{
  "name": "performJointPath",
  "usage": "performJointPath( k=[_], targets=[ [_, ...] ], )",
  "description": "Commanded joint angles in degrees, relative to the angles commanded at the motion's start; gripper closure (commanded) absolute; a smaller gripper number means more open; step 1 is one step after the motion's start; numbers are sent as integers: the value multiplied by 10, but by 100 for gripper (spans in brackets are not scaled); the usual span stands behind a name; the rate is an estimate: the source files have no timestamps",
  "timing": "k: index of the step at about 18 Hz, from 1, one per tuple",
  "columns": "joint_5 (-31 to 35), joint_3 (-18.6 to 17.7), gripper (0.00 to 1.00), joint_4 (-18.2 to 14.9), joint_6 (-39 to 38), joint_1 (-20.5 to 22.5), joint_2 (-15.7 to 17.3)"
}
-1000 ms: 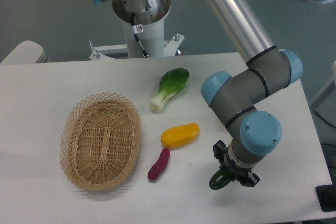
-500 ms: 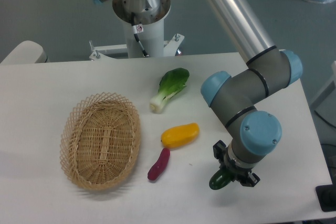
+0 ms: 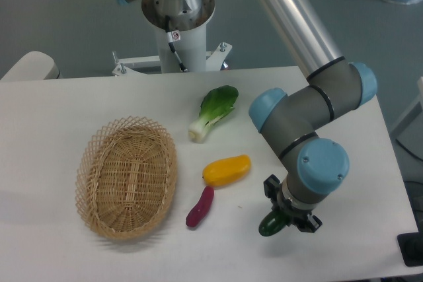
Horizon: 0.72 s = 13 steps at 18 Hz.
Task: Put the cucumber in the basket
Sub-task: 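Carry the held cucumber over the vegetables toward the wicker basket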
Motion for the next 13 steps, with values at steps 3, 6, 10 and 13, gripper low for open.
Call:
performJointPath(
  k=[3, 6, 10, 13],
  targets=[
    [-1, -34, 73, -1, 1, -14, 33],
    [-3, -76, 73, -4, 0, -33, 76],
    [-12, -138, 73, -3, -16, -48, 120],
    [-26, -169, 73, -2, -30, -76, 146]
  ],
)
